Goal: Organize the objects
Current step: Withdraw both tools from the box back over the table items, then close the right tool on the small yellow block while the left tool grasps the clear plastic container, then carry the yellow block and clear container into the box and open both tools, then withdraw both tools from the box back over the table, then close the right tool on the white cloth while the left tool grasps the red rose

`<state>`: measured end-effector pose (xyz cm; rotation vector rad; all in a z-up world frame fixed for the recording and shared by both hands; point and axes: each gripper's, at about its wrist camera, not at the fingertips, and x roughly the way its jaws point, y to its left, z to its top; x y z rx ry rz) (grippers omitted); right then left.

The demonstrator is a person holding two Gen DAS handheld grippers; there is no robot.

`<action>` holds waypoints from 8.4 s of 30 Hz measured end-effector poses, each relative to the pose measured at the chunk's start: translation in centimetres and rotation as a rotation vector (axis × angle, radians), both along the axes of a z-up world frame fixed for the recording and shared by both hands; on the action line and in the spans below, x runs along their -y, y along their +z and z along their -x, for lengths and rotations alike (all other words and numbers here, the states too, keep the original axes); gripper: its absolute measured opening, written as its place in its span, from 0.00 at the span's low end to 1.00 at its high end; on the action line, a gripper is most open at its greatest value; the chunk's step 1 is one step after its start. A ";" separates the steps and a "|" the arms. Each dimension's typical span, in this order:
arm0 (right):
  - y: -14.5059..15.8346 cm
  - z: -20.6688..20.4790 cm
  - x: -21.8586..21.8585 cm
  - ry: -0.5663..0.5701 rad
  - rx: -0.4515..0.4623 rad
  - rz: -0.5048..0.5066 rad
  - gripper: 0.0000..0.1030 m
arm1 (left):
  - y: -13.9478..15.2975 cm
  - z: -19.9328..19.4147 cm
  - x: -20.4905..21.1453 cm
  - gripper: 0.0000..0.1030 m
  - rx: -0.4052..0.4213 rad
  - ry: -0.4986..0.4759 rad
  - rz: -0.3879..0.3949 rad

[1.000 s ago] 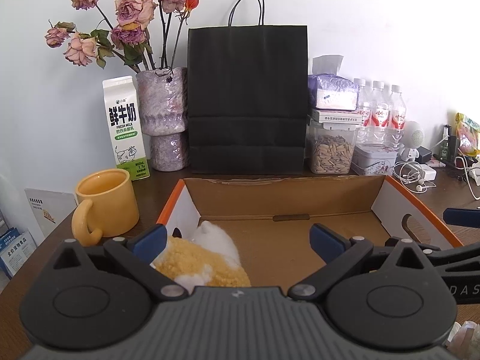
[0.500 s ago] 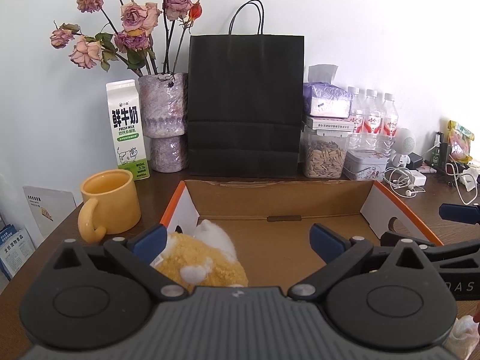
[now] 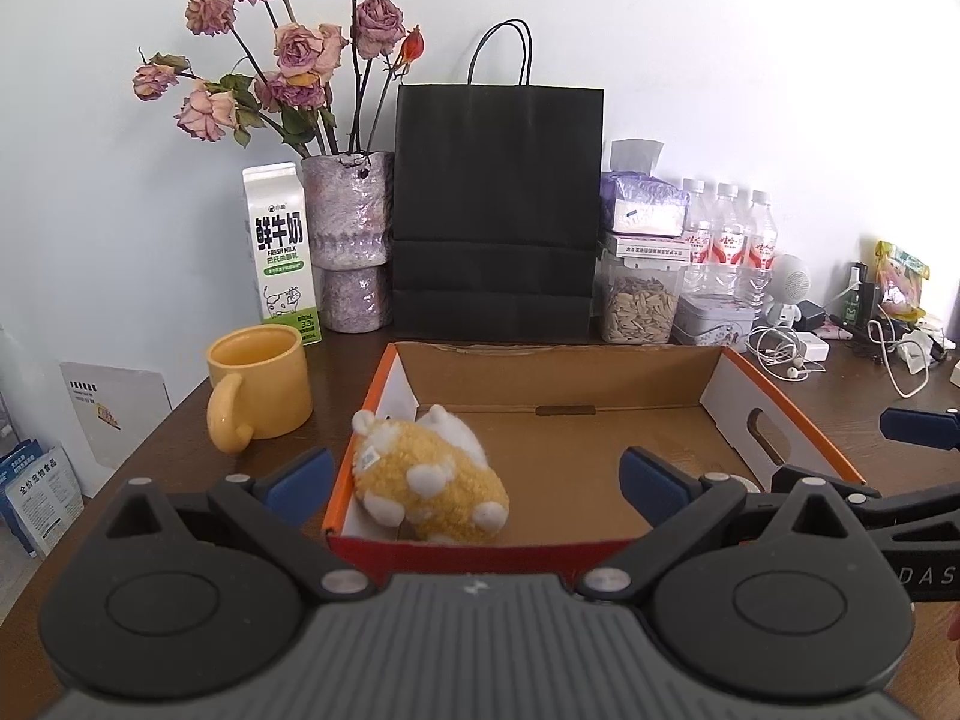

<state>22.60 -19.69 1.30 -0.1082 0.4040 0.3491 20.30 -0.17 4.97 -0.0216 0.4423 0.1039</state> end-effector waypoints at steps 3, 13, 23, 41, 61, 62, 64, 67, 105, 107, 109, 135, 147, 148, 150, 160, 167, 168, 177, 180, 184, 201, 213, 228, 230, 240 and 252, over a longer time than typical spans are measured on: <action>0.1 1.6 0.3 0.009 0.004 0.000 1.00 | 0.0 1.6 -0.1 1.00 -0.001 -0.006 0.003; -0.6 6.9 1.3 0.035 -0.002 -0.008 1.00 | -0.9 6.5 0.0 1.00 -0.025 -0.032 0.003; -1.9 11.0 2.1 0.056 -0.030 -0.009 1.00 | -2.4 10.4 -0.1 1.00 -0.053 -0.051 0.004; -3.2 10.9 1.2 0.097 -0.087 -0.012 0.80 | -4.3 12.5 -2.5 1.00 -0.092 -0.014 0.025; -4.9 5.8 0.5 0.070 -0.172 -0.071 0.21 | -5.3 10.7 -4.1 1.00 -0.115 0.014 0.048; -4.9 5.9 0.6 0.070 -0.170 -0.071 0.21 | -5.3 10.6 -4.1 1.00 -0.115 0.016 0.048; -5.0 6.1 0.6 0.074 -0.164 -0.068 0.21 | -5.4 10.5 -4.2 1.00 -0.116 0.023 0.048; -4.9 6.4 0.8 0.077 -0.151 -0.076 0.21 | -5.3 10.2 -4.4 1.00 -0.113 0.031 0.046; -2.7 7.6 2.0 0.045 -0.044 -0.102 0.21 | -6.4 3.8 -6.3 0.42 -0.123 0.097 0.029; -2.7 7.6 2.0 0.045 -0.042 -0.101 0.21 | -5.9 4.2 -6.3 0.41 -0.097 0.100 0.039; -2.6 7.5 2.0 0.045 -0.039 -0.102 0.21 | -5.3 4.6 -6.2 0.41 -0.073 0.109 0.041; 1.0 2.0 -0.7 0.089 0.082 -0.062 0.21 | 0.7 0.5 0.5 0.42 0.115 -0.054 0.069; 0.3 -5.3 -2.9 0.087 0.048 -0.042 0.21 | 0.1 -6.4 1.5 0.42 0.094 -0.052 0.074; 0.0 -5.9 -3.0 0.085 0.037 -0.042 0.21 | -0.1 -6.9 1.4 0.42 0.089 -0.054 0.076; -0.6 -6.6 -3.2 0.082 0.013 -0.038 0.21 | -0.7 -8.0 1.1 0.42 0.066 -0.061 0.077; -3.0 -7.9 -3.4 0.057 -0.070 -0.005 0.21 | -2.9 -10.2 1.1 0.42 -0.016 -0.074 0.039; -2.9 -7.8 -3.1 0.040 -0.074 0.001 0.71 | -2.1 -9.0 1.2 1.00 0.046 -0.049 0.016; -2.9 -7.8 -3.1 0.033 -0.070 -0.002 0.80 | -2.0 -8.7 1.3 1.00 0.066 -0.040 0.010; -2.6 -7.5 -2.9 0.004 -0.050 0.003 0.99 | -1.8 -8.7 1.2 1.00 0.068 -0.022 0.009; -2.3 -7.2 -2.7 -0.001 -0.032 -0.006 0.99 | -1.7 -8.6 1.2 1.00 0.070 -0.022 0.012; -1.7 -6.6 -2.6 0.005 -0.005 -0.008 0.99 | -1.2 -8.0 1.3 1.00 0.084 -0.027 0.016; -0.2 -0.7 -2.4 0.044 0.035 0.018 1.00 | 1.2 -1.8 -0.3 1.00 0.112 0.005 0.023; -0.4 4.9 -0.3 0.026 0.015 -0.016 1.00 | 1.6 4.8 -1.5 1.00 0.102 0.033 0.006; -1.7 11.0 1.8 0.034 -0.037 -0.028 1.00 | -0.8 11.3 -2.6 1.00 0.028 0.048 -0.005; -2.3 11.3 1.9 0.039 -0.054 -0.028 1.00 | -1.3 11.8 -2.8 1.00 0.012 0.050 -0.005; -4.6 10.9 1.5 0.084 -0.148 -0.056 1.00 | -3.7 12.4 -3.4 1.00 -0.058 0.034 0.022; -6.6 7.4 0.7 0.099 -0.264 -0.124 1.00 | -4.5 11.7 -3.6 1.00 -0.082 0.023 0.020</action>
